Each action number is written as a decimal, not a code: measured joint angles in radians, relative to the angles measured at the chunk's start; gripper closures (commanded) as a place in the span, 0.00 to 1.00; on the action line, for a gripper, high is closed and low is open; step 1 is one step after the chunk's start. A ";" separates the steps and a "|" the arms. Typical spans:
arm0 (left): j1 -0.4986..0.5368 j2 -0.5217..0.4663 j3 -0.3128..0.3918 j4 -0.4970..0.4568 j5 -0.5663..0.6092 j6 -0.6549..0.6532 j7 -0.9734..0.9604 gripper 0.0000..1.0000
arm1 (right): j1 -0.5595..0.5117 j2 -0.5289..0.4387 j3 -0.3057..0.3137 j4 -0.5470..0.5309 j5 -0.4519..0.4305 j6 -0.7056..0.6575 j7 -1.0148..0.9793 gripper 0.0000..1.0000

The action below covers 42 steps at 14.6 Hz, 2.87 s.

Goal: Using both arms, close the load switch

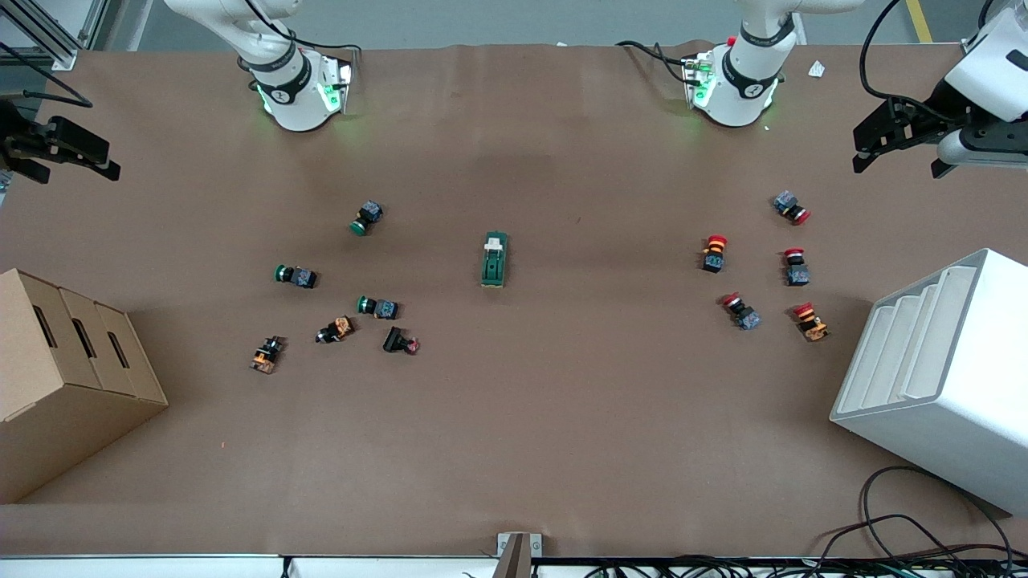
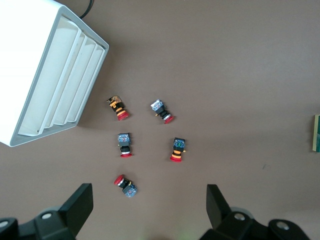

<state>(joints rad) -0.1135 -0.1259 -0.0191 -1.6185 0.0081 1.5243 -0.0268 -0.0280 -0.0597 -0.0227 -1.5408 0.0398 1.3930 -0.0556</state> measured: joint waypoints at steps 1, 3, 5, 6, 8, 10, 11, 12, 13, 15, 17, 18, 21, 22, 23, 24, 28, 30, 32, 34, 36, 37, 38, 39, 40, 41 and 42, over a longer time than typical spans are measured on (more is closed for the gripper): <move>0.000 0.000 0.000 0.000 0.000 0.000 0.000 0.00 | 0.000 0.000 0.000 0.000 0.000 0.000 0.000 0.00; -0.002 0.002 -0.004 0.000 0.000 0.000 0.000 0.00 | 0.000 0.000 0.000 0.000 0.000 0.000 0.000 0.00; -0.004 0.017 -0.022 0.012 0.000 0.004 -0.015 0.00 | 0.000 0.000 0.000 0.000 0.000 0.000 0.000 0.00; -0.005 0.033 -0.047 0.023 0.000 0.007 -0.044 0.00 | 0.000 0.000 0.001 0.000 0.000 0.000 0.000 0.00; -0.007 0.067 -0.132 0.034 0.000 0.034 -0.157 0.00 | 0.000 0.000 0.001 0.000 0.000 0.000 0.000 0.00; -0.012 0.108 -0.250 0.036 0.001 0.061 -0.327 0.00 | 0.000 0.000 0.001 0.000 0.000 0.000 0.000 0.00; -0.016 0.132 -0.310 0.035 0.002 0.082 -0.424 0.00 | 0.000 0.000 0.001 0.000 0.000 0.000 0.000 0.00; -0.021 0.158 -0.368 0.032 0.004 0.110 -0.525 0.00 | 0.000 0.000 0.001 0.000 0.000 0.000 0.000 0.00; -0.026 0.184 -0.422 0.025 0.010 0.146 -0.622 0.00 | 0.000 0.000 0.001 0.000 0.000 0.000 0.000 0.00; -0.057 0.237 -0.495 0.006 0.038 0.218 -0.781 0.00 | 0.000 0.000 0.001 0.000 0.000 0.000 0.000 0.00; -0.137 0.294 -0.512 -0.007 0.094 0.278 -0.925 0.00 | 0.000 -0.001 0.001 0.003 0.000 0.002 0.000 0.00; -0.185 0.326 -0.513 -0.010 0.134 0.301 -0.992 0.00 | 0.000 -0.001 0.000 0.008 0.000 0.003 0.000 0.00; -0.318 0.429 -0.514 -0.014 0.260 0.360 -1.183 0.00 | -0.002 0.002 -0.005 0.012 -0.001 0.004 0.001 0.00; -0.355 0.465 -0.514 -0.015 0.305 0.376 -1.239 0.00 | -0.002 0.007 -0.007 0.012 -0.001 0.004 0.001 0.00; -0.388 0.498 -0.514 -0.016 0.343 0.392 -1.289 0.00 | -0.003 0.017 -0.008 0.011 -0.001 0.004 0.001 0.00; -0.416 0.530 -0.514 -0.016 0.375 0.412 -1.336 0.00 | -0.003 0.032 -0.009 0.011 -0.001 0.005 0.001 0.00; -0.517 0.633 -0.514 -0.016 0.535 0.468 -1.509 0.01 | -0.012 0.152 -0.013 0.005 -0.003 0.065 0.001 0.00; -0.558 0.686 -0.514 -0.017 0.648 0.480 -1.602 0.01 | -0.014 0.229 -0.013 0.005 -0.005 0.118 0.001 0.00; -0.589 0.745 -0.514 -0.017 0.759 0.486 -1.688 0.01 | -0.009 0.269 -0.007 0.005 -0.002 0.142 0.022 0.00; -0.616 0.804 -0.514 -0.017 0.876 0.492 -1.789 0.02 | 0.013 0.285 0.000 0.006 0.027 0.160 0.108 0.00; -0.644 0.855 -0.514 -0.021 0.992 0.493 -1.896 0.02 | 0.062 0.301 0.004 0.005 0.090 0.164 0.226 0.00; -0.658 0.875 -0.514 -0.029 1.049 0.493 -1.943 0.02 | 0.096 0.315 0.005 0.003 0.119 0.172 0.295 0.00; -0.667 0.889 -0.514 -0.044 1.105 0.493 -1.986 0.02 | 0.135 0.333 0.007 0.000 0.140 0.191 0.374 0.00; -0.673 0.899 -0.514 -0.063 1.167 0.493 -2.037 0.02 | 0.183 0.354 0.011 -0.007 0.165 0.220 0.463 0.00; -0.675 0.907 -0.514 -0.082 1.227 0.493 -2.089 0.02 | 0.239 0.377 0.013 -0.018 0.198 0.258 0.552 0.00; -0.677 0.916 -0.515 -0.099 1.288 0.493 -2.144 0.02 | 0.300 0.404 0.015 -0.029 0.232 0.304 0.639 0.00; -0.680 0.927 -0.514 -0.111 1.343 0.493 -2.194 0.02 | 0.354 0.434 0.017 -0.035 0.265 0.349 0.712 0.00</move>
<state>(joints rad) -0.7932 0.8009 -0.5333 -1.7298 1.3509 2.0174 -2.2210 0.3262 0.3745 -0.0058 -1.5757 0.3044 1.7420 0.6563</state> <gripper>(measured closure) 0.013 0.000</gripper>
